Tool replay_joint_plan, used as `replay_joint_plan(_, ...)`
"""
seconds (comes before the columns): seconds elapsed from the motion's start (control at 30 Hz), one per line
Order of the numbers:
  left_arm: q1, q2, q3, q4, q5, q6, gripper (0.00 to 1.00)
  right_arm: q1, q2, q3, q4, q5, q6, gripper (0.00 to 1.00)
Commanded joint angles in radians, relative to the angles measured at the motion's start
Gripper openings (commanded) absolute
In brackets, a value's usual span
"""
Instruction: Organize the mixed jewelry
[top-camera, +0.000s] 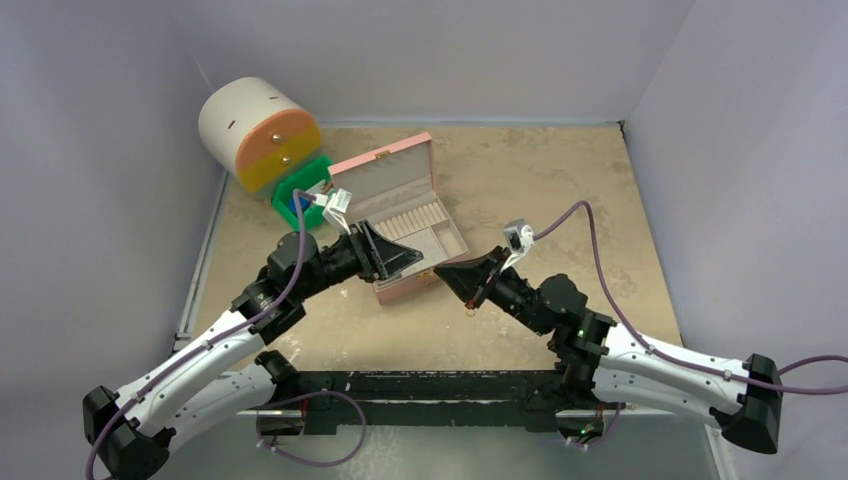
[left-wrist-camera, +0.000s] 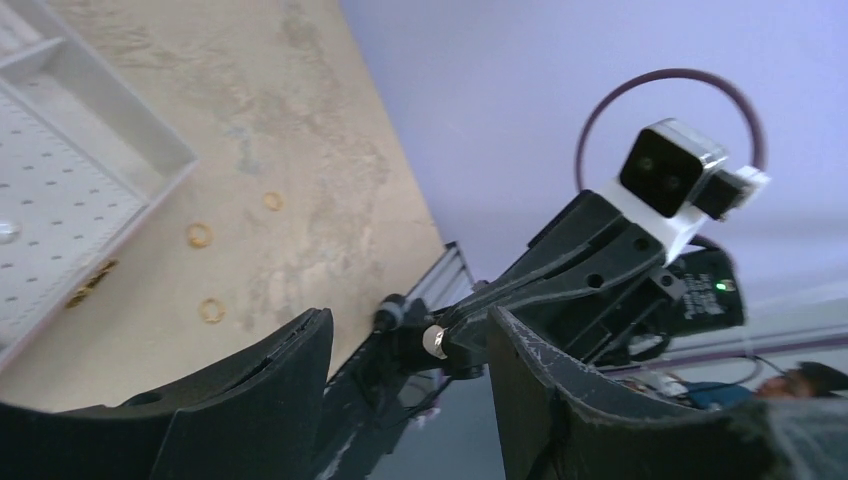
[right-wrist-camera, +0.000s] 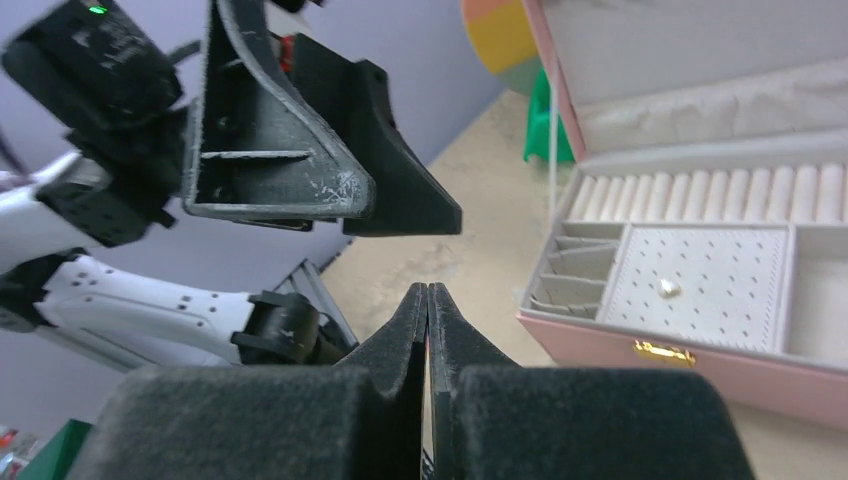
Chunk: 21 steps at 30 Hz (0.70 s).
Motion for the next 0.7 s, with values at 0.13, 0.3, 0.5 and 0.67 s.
replay_joint_plan(0.13,0.000,-0.045,-0.084,0.395,0.141,-0.247,0.56,0.006,-0.046,0.032,0.216,-0.118,-0.092,0.00)
replay_joint_plan(0.3,0.000,-0.073,-0.129,0.501,0.176,-0.308,0.54,0.006,-0.041,0.054,0.274,-0.173,-0.117,0.00)
replay_joint_plan(0.5,0.000,-0.065,-0.176,0.673,0.235,-0.388,0.51,0.006,-0.003,0.075,0.354,-0.223,-0.131,0.00)
replay_joint_plan(0.67,-0.002,-0.052,-0.191,0.735,0.278,-0.418,0.48,0.006,0.041,0.099,0.406,-0.264,-0.137,0.00)
